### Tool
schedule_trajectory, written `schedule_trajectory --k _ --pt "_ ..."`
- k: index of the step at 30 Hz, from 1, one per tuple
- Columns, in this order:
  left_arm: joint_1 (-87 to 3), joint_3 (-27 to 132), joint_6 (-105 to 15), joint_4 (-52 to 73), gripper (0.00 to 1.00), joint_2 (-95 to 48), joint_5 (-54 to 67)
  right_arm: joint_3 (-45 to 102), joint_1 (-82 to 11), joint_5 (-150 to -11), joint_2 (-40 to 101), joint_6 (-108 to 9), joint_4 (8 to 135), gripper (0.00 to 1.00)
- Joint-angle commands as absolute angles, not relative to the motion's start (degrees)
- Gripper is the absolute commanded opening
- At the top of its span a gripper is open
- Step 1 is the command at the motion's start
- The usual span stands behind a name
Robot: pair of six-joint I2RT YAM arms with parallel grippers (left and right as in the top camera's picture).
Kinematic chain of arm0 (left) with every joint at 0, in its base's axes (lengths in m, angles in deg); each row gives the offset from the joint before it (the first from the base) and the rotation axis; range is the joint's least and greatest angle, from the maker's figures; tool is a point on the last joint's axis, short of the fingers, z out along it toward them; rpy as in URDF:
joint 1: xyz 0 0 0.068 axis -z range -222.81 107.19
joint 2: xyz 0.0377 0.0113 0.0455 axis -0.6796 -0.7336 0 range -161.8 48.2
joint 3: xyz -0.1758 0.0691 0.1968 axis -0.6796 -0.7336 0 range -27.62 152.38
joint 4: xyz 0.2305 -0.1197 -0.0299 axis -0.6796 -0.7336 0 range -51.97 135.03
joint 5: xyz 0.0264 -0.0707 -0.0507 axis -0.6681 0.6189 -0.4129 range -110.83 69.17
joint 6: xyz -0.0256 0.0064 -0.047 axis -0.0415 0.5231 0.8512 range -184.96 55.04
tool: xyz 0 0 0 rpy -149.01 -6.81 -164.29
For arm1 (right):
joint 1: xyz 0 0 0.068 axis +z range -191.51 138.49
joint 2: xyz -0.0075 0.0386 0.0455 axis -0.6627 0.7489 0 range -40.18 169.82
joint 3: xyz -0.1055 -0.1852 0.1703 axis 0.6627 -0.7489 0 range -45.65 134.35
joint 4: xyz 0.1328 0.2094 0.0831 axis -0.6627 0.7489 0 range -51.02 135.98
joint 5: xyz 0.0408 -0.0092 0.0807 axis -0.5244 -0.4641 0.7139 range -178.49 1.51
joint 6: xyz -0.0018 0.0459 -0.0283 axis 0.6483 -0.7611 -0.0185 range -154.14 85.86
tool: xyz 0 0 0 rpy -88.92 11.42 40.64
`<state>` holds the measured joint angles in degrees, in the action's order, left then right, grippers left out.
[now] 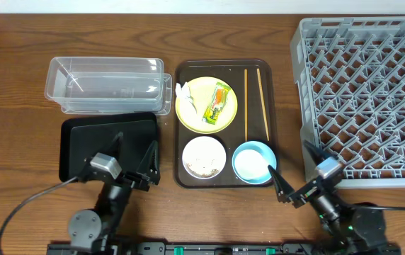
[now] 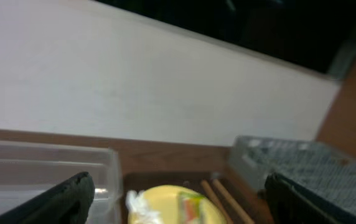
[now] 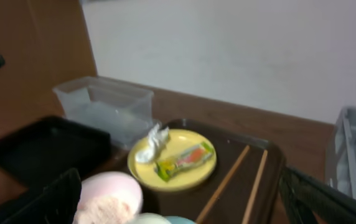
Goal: Sort waste into correct bins and load items into the dishwasher rack
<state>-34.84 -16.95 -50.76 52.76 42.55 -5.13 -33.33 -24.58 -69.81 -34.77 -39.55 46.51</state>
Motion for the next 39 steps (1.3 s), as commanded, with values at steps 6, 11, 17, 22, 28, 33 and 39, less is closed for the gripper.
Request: schedule_trajectory --k 6,11,17,22,28,33,39 --pt "-35.02 12.95 -49.65 27.05 0.90 17.66 9.76 -6.01 -24.99 -70.31 -11.62 -40.46 63.91 0.99" --pt "-35.02 28.80 -49.63 8.15 0.90 2.44 11.62 8.63 -24.99 -69.85 4.84 -38.15 77.89 0.99" --pt "-35.02 34.51 -49.65 3.03 0.90 -5.64 21.71 16.11 -24.99 -57.57 16.05 -38.37 85.74 0.99" --pt "-34.30 34.61 -47.53 4.43 0.90 -9.62 21.96 16.46 -25.32 -57.26 19.98 -42.43 85.70 0.99" --pt "-31.65 40.04 -46.46 2.09 0.90 -16.81 13.47 19.10 -30.11 -62.90 23.65 -45.62 87.97 0.99" --pt "-25.82 48.60 -47.99 -2.72 0.90 -25.90 -1.45 21.99 -35.77 -63.40 26.30 -48.18 91.12 0.99" --pt "-19.00 50.83 -48.36 -0.88 0.89 -36.77 -10.70 21.94 -37.41 -63.40 27.24 -49.49 91.95 0.99"
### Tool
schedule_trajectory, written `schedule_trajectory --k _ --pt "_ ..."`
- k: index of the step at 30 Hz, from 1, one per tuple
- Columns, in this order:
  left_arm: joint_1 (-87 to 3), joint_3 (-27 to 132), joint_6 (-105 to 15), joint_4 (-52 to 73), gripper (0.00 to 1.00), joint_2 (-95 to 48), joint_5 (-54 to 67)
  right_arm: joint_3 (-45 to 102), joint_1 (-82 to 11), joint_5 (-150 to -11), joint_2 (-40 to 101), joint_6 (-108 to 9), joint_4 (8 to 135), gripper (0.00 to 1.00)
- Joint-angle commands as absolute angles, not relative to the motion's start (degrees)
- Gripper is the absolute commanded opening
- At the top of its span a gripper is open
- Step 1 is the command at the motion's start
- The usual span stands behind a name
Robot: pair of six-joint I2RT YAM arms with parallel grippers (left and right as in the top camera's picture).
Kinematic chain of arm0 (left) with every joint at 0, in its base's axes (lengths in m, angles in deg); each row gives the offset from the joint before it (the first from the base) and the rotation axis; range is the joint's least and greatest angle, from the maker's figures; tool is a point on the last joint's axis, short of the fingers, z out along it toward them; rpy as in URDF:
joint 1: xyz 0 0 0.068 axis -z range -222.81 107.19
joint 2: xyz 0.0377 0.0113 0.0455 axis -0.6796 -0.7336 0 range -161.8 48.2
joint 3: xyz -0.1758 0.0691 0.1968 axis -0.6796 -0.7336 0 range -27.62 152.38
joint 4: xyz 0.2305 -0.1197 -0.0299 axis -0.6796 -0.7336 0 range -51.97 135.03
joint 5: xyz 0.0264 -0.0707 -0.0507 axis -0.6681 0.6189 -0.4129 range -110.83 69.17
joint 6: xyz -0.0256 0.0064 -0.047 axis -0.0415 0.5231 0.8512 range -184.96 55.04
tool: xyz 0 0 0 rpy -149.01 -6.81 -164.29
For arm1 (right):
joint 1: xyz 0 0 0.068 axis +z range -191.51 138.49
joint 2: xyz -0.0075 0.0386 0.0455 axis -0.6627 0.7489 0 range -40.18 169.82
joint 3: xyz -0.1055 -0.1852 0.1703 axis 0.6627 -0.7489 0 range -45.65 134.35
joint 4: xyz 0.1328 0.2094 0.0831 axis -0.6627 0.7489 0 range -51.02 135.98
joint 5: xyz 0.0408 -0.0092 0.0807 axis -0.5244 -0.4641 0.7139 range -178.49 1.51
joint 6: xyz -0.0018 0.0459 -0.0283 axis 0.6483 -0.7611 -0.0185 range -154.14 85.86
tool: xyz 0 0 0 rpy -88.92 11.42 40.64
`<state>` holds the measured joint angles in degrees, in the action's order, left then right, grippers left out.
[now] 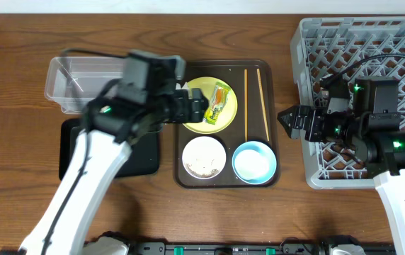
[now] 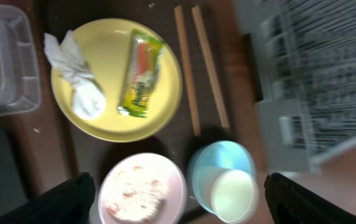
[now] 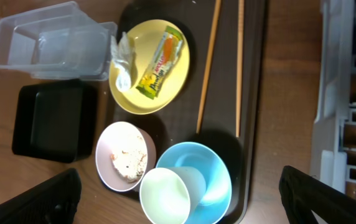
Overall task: Sort waste into correct bins and load items into the dishwasher rack
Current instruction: 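Reach the left gripper into the blue bowl and grasp the white cup, then lift the white cup with the left gripper toward the approaching right gripper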
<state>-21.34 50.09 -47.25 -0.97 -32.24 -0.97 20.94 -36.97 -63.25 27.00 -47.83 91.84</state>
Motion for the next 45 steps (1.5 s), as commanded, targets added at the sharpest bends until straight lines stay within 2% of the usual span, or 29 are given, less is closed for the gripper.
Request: schedule_trajectory --k 1,9,12,15,19,22,31,34,38,42,43,45 --pt "-18.43 50.83 -48.36 -0.75 0.89 -38.30 -11.81 21.94 -37.41 -63.40 27.22 -49.58 91.95 0.99" --pt "-13.53 50.83 -48.27 -0.64 0.84 -43.39 -8.78 21.94 -37.41 -63.45 27.24 -49.53 92.54 0.99" --pt "-9.55 50.75 -48.36 -1.49 0.83 -43.43 -6.96 21.94 -37.41 -64.13 27.24 -49.56 92.34 0.99" --pt "-4.31 49.30 -48.34 -1.62 0.82 -43.59 -10.41 21.94 -37.43 -64.74 27.24 -49.53 92.34 0.99" --pt "1.44 48.58 -47.25 -1.88 0.73 -45.47 -13.17 21.94 -37.41 -64.74 27.24 -49.53 92.28 0.99" --pt "3.84 48.56 -44.62 -2.93 0.72 -47.08 -12.47 21.94 -37.43 -64.74 27.24 -49.53 92.28 0.99" --pt "6.77 48.21 -44.51 -3.44 0.60 -53.20 -11.70 21.94 -37.41 -64.72 27.24 -49.56 92.30 0.99" --pt "6.77 48.17 -44.54 -3.59 0.49 -55.83 -11.92 21.94 -37.41 -64.72 27.24 -49.53 92.30 0.99" --pt "6.64 48.17 -44.51 -3.59 0.24 -57.36 -12.14 21.94 -37.41 -64.69 27.24 -49.56 92.30 0.99" --pt "5.92 48.34 -44.49 -3.59 0.19 -54.97 -12.12 21.94 -37.41 -64.69 27.24 -49.56 92.39 0.99" --pt "5.66 48.36 -44.45 -3.61 0.13 -53.88 -12.10 21.94 -37.41 -64.69 27.24 -49.56 92.39 0.99" --pt "4.83 48.36 -43.73 -3.81 0.10 -50.71 -12.10 21.94 -37.43 -64.67 27.22 -49.56 92.39 0.99"
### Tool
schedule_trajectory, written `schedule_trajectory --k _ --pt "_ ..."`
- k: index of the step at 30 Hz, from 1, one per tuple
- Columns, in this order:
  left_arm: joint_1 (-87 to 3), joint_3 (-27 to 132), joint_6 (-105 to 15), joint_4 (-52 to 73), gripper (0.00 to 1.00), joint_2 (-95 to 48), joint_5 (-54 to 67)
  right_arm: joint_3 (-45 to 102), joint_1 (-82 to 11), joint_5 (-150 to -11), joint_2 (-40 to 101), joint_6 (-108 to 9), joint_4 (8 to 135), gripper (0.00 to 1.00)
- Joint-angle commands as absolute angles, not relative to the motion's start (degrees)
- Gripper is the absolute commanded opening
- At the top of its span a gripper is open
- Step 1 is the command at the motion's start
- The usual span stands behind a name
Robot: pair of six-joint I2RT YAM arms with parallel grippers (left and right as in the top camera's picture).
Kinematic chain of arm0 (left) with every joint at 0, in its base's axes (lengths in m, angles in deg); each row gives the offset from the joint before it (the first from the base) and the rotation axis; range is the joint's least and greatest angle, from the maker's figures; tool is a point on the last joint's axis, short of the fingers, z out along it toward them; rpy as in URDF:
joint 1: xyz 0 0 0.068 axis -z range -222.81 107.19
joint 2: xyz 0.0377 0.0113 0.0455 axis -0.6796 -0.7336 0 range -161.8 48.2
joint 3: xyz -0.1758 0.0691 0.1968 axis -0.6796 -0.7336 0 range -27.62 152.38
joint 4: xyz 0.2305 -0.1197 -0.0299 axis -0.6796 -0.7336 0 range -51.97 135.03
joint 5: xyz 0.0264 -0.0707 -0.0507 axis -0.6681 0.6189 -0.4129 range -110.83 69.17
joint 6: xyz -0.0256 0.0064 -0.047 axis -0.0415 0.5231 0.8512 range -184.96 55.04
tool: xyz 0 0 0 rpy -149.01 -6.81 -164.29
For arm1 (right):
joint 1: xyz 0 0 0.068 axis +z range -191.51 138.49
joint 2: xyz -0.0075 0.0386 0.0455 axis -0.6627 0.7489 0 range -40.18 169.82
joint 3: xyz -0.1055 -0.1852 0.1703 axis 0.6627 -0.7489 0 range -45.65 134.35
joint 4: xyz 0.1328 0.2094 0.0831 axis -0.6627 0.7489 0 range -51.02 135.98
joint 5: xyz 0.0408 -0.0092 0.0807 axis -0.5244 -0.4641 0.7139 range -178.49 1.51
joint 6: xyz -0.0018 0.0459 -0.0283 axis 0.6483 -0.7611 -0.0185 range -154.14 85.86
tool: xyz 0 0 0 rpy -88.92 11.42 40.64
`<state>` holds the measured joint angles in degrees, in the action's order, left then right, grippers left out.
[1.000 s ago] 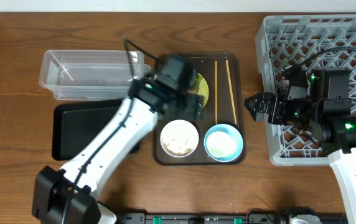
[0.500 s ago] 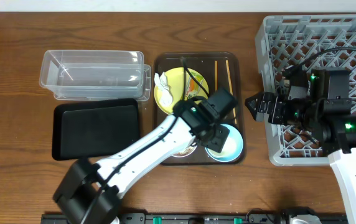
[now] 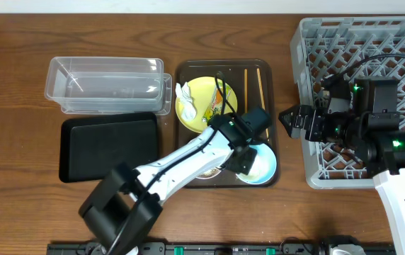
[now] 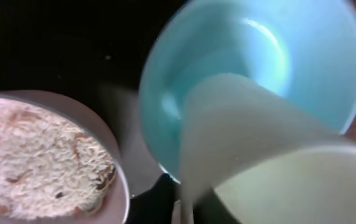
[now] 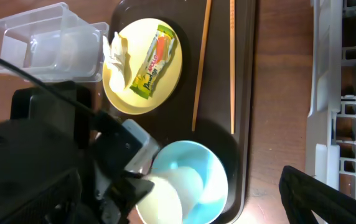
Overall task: Sort waste into correct bins and load items into the dishwasher rack
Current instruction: 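Lift the white cup with the left gripper toward the approaching right gripper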
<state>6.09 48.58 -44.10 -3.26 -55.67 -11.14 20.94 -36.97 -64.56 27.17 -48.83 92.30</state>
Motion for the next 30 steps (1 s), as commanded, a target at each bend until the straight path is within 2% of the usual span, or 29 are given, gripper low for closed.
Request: schedule_trajectory --k 1,8,14,15,18,22,26,30 --pt "4.41 48.36 -43.31 -3.92 0.09 -49.07 -12.01 21.94 -37.43 -64.67 27.22 -49.56 92.39 0.99" --pt "-3.94 48.36 -43.20 -4.00 0.06 -35.41 -3.62 21.94 -37.41 -63.99 27.22 -49.56 92.39 0.99" --pt "-19.24 48.36 -46.72 -3.79 0.06 -29.68 19.55 21.94 -37.41 -62.51 27.22 -48.38 92.34 0.99" --pt "-20.31 48.36 -47.81 -3.90 0.09 -29.68 21.74 21.94 -37.41 -62.53 27.24 -47.98 92.34 0.99" --pt "-18.89 48.30 -49.74 -4.81 0.30 -30.36 18.90 21.96 -37.67 -63.30 27.22 -47.37 92.08 0.99" --pt "-10.06 48.19 -49.63 -4.86 0.43 -33.79 5.65 21.99 -42.17 -70.95 27.02 -53.18 92.84 0.99" --pt "-2.76 48.17 -47.20 -5.08 0.45 -38.73 -3.53 21.99 -48.27 -62.99 26.89 -51.76 92.58 0.95" --pt "0.81 48.19 -46.57 -4.18 0.46 -44.96 -5.91 21.96 -47.96 -61.46 26.91 -49.95 95.21 0.99"
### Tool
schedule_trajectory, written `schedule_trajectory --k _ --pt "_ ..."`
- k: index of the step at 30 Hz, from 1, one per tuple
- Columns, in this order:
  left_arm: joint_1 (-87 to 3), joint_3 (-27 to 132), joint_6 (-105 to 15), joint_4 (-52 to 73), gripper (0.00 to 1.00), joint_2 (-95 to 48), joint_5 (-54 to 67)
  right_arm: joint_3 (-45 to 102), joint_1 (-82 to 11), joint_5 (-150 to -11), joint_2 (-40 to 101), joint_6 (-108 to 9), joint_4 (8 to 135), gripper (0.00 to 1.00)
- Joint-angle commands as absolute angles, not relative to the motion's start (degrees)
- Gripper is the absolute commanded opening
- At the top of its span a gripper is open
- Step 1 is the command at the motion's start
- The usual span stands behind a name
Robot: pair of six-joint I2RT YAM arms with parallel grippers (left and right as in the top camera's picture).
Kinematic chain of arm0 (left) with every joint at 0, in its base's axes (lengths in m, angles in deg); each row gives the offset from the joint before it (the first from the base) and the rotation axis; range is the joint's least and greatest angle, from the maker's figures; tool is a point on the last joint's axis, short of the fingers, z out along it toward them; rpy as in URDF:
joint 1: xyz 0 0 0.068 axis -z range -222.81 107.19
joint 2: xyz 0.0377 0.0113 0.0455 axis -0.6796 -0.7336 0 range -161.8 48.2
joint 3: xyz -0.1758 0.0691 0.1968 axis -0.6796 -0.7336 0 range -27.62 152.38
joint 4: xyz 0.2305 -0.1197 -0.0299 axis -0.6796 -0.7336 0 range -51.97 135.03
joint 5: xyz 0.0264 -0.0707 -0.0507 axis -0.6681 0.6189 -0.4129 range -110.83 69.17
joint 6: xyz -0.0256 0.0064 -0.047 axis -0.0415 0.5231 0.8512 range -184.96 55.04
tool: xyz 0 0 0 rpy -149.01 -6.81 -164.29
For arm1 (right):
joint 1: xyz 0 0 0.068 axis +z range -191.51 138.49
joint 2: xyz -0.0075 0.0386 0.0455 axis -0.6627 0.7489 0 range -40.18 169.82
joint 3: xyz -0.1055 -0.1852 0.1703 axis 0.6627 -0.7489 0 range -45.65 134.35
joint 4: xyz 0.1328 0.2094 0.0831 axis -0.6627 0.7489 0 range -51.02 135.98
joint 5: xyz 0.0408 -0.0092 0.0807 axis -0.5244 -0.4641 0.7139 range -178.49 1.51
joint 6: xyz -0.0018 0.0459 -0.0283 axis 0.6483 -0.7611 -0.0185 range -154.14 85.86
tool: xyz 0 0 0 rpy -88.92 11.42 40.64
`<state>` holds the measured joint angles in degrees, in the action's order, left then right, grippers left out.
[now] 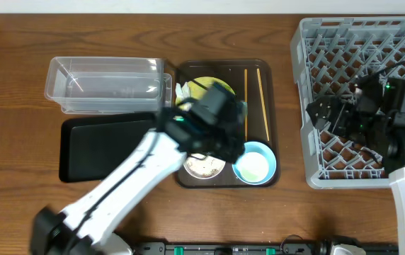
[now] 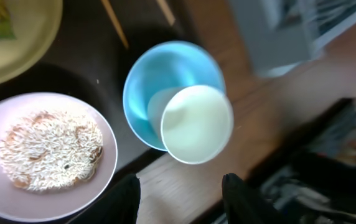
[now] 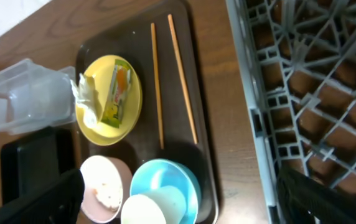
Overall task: Sort waste into correct bins and load items into the dishwasher rack
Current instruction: 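Lift the white cup with the left gripper toward the approaching right gripper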
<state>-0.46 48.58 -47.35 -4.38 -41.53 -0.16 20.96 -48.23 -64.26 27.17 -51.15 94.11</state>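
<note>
A dark tray [image 1: 252,78] holds a yellow plate [image 3: 106,121] with a snack wrapper [image 3: 117,93] and a crumpled tissue [image 3: 86,96]. Two chopsticks [image 3: 156,87] lie beside it. A pink bowl of rice [image 2: 47,152] and a blue bowl [image 2: 165,74] sit at the tray's front. A pale green cup [image 2: 196,124] leans inside the blue bowl. My left gripper [image 2: 184,202] hangs open above the two bowls, nothing between its fingers [image 2: 125,199]. My right gripper [image 1: 321,113] is open over the left edge of the grey dishwasher rack [image 1: 372,71].
A clear plastic bin [image 1: 107,85] stands left of the tray, with a black bin [image 1: 103,149] in front of it. The left arm crosses over the black bin's right end and the tray's left half.
My left gripper was low, right at the cup in the blue bowl; now it is higher and open, the cup still in the bowl. My right gripper has moved right, over the rack's edge.
Both arms were parked at the table's front edge. Then my left gripper was above the yellow plate and my right one beside the rack. Then the left was down at the cup in the blue bowl. Now it stands higher, empty.
</note>
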Motion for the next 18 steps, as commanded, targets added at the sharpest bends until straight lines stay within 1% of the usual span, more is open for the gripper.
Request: schedule_trajectory --k 1,5,10,12,16,18 --pt "1.18 48.19 -46.13 -3.92 0.46 -46.38 -5.91 21.96 -47.72 -61.70 26.91 -49.86 95.99 0.99" --pt "2.20 48.17 -44.47 -2.08 0.46 -51.91 -5.17 21.96 -47.48 -61.70 26.91 -49.71 98.02 0.99" --pt "3.25 48.17 -43.84 -0.07 0.44 -55.15 -3.68 21.96 -47.48 -61.70 26.91 -49.73 98.57 0.99" --pt "4.00 48.17 -43.86 -0.03 0.35 -55.32 -3.75 21.96 -47.48 -61.68 26.91 -49.73 98.57 0.99" --pt "4.41 48.19 -43.84 -0.16 0.06 -55.15 -3.70 21.96 -47.48 -61.68 26.91 -49.73 98.59 0.99" --pt "4.06 48.32 -43.86 -0.79 0.06 -54.56 -3.42 21.96 -47.48 -61.68 26.91 -49.73 98.59 0.99"
